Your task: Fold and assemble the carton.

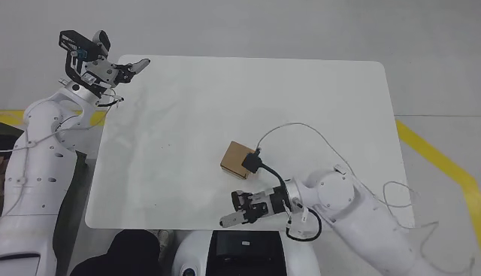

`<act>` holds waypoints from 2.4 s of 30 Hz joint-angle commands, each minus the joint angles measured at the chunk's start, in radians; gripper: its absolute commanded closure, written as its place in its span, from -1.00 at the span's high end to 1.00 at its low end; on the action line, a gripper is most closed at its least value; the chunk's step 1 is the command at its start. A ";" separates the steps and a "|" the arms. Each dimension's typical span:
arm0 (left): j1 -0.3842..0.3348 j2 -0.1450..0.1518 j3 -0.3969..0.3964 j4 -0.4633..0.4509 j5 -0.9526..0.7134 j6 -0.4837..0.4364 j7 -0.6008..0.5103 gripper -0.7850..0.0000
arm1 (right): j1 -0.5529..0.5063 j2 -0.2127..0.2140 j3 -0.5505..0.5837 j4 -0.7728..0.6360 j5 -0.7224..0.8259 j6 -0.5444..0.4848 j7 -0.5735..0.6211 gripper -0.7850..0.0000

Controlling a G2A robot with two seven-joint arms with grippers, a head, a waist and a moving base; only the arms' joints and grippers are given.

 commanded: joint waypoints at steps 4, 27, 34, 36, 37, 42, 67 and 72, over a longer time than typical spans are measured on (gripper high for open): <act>0.000 0.000 0.000 0.000 0.000 0.000 0.000 1.00 | 0.039 -0.015 -0.043 0.079 -0.017 0.040 -0.033 1.00; 0.000 0.000 0.000 0.000 0.000 0.000 0.000 1.00 | 0.149 -0.010 0.041 0.232 -0.210 0.091 -0.137 1.00; 0.000 0.000 0.000 0.000 0.000 0.000 0.000 1.00 | 0.167 0.009 0.076 0.190 -0.376 -0.051 -0.104 1.00; 0.000 0.000 0.000 0.000 0.000 0.000 0.000 1.00 | 0.152 0.020 0.099 0.158 -0.448 -0.103 -0.109 1.00; 0.000 0.000 0.000 0.000 0.000 0.000 0.000 1.00 | 0.143 0.026 0.113 0.138 -0.491 -0.129 -0.120 1.00; 0.000 0.000 0.000 0.000 0.000 0.000 0.000 1.00 | 0.079 0.049 0.165 0.044 -0.728 -0.231 -0.223 1.00; 0.000 0.000 0.000 0.000 0.000 0.000 0.000 1.00 | 0.082 0.009 0.040 0.162 -1.124 -0.242 -0.617 1.00; 0.000 0.000 0.000 0.000 0.000 0.000 0.000 1.00 | 0.103 -0.003 0.013 0.191 -1.154 -0.224 -0.628 1.00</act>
